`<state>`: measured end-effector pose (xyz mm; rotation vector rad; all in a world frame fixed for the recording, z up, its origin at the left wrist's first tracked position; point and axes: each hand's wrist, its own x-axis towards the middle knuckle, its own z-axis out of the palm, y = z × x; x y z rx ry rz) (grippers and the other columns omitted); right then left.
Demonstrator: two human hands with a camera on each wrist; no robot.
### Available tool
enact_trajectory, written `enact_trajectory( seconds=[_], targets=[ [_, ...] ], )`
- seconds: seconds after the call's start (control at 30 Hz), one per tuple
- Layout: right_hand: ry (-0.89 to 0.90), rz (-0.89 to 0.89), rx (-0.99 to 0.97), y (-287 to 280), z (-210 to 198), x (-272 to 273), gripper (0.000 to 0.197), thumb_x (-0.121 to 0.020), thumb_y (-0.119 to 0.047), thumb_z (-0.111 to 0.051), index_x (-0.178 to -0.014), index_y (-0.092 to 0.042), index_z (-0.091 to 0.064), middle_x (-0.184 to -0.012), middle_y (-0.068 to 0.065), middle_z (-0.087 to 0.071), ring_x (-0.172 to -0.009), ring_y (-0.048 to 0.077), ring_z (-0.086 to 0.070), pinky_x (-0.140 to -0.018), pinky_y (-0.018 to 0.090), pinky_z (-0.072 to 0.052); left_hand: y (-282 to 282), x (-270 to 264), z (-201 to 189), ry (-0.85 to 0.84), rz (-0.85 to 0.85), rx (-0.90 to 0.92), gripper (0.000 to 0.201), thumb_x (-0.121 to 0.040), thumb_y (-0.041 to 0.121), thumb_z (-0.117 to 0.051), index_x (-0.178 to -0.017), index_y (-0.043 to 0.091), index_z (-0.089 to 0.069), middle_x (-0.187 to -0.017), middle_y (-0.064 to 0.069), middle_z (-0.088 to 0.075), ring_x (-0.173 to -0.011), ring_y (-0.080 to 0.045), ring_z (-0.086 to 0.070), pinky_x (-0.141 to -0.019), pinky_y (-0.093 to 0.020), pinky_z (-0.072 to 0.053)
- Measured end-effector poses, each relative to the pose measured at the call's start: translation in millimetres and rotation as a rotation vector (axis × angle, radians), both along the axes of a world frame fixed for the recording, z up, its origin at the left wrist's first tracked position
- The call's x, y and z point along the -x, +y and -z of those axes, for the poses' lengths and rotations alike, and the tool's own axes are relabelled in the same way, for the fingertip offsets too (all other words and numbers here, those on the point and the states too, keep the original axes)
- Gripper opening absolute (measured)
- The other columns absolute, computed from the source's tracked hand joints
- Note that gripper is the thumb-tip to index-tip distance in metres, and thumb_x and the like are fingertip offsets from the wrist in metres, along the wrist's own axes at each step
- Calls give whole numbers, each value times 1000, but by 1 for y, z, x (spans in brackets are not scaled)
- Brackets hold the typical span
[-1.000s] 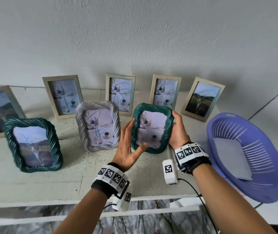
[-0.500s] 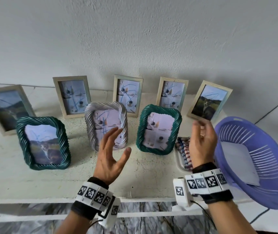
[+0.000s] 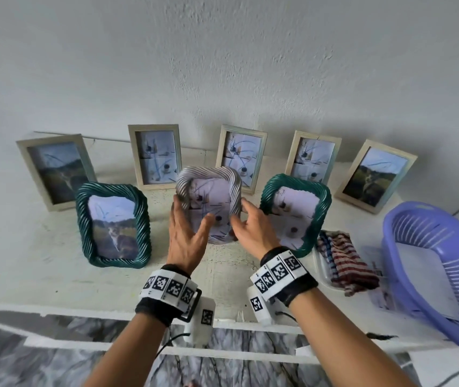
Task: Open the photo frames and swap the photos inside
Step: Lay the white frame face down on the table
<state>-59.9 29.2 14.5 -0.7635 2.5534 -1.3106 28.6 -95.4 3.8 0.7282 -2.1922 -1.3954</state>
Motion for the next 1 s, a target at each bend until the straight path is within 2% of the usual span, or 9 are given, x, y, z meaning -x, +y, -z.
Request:
enact_trajectory(
  seconds=[0.13, 0.23, 0.4, 0.57, 0.67, 0.8, 0.87, 0.93, 1.0],
  targets=[
    [59, 87, 81, 3, -9, -7, 31, -94, -14, -57, -124, -6, -54, -104, -1, -61, -82, 14, -60, -72, 22, -50, -11, -7, -2, -4, -12, -8, 96, -74, 66, -49, -150, 14, -26, -150, -13, -37, -138, -30, -36, -113, -47, -33],
    [117, 98, 222, 18, -21, -18, 19, -91, -11, -61, -109, -8, -57, -91, -8, -61, -74, 6, -56, -66, 24, -47, -17, -33, -13, 66, 78, 38, 83, -80, 63, -48, -149, 21, -31, -133, -10, -52, -118, -27, -55, -95, -47, -50],
    [-119, 31, 398, 61, -28, -48, 10, -93, -9, -61, -101, -7, -55, -93, 4, -66, -85, 13, -62, -74, 21, -50, -12, -77, -32, 96, 196, 2, 62, -88, 53, -58, -143, 29, -44, -127, 4, -60, -106, 4, -61, -72, -17, -56],
    [-472, 47, 504, 90, -8, -86, 14, -99, -12, -48, -111, -4, -49, -95, -1, -68, -85, 13, -62, -72, 18, -50, 2, -103, -30, 47, 297, -44, 55, -89, 44, -62, -137, 19, -54, -112, 6, -68, -92, 2, -67, -63, -14, -53],
    [-639, 156, 633, 93, 5, -101, 10, -98, -12, -48, -106, -15, -52, -91, 24, -62, -80, 26, -57, -66, 31, -52, 8, -107, -21, -4, 320, 18, 65, -83, 50, -68, -138, 20, -53, -114, 5, -69, -92, 4, -67, -68, -20, -58],
    [-716, 244, 730, 92, 16, -115, 11, -97, -18, -51, -108, -18, -52, -102, 34, -63, -90, 40, -58, -82, 54, -46, 19, -106, -18, -174, 346, 98, 107, -62, 81, -59, -149, 25, -34, -134, 0, -57, -112, -10, -60, -88, -37, -56],
    [-681, 245, 739, 90, 14, -124, 16, -96, -23, -55, -111, -19, -51, -106, 28, -67, -99, 44, -62, -90, 60, -45, 28, -103, -18, -248, 384, 114, 122, -55, 90, -59, -152, 26, -21, -140, -5, -49, -123, -18, -52, -99, -44, -49],
    [-612, 213, 705, 86, 10, -134, 26, -93, -35, -60, -113, -19, -53, -109, 21, -69, -104, 44, -62, -91, 60, -47, 37, -98, -19, -188, 447, 8, 113, -56, 81, -72, -145, 30, -26, -135, -3, -52, -118, -8, -55, -96, -33, -51],
    [-559, 179, 693, 82, 5, -143, 39, -87, -43, -61, -113, -15, -56, -108, 20, -68, -104, 42, -63, -89, 57, -50, 42, -96, -27, -135, 490, -125, 98, -57, 62, -79, -137, 34, -30, -136, 10, -48, -114, 13, -49, -90, -6, -43]
  ],
)
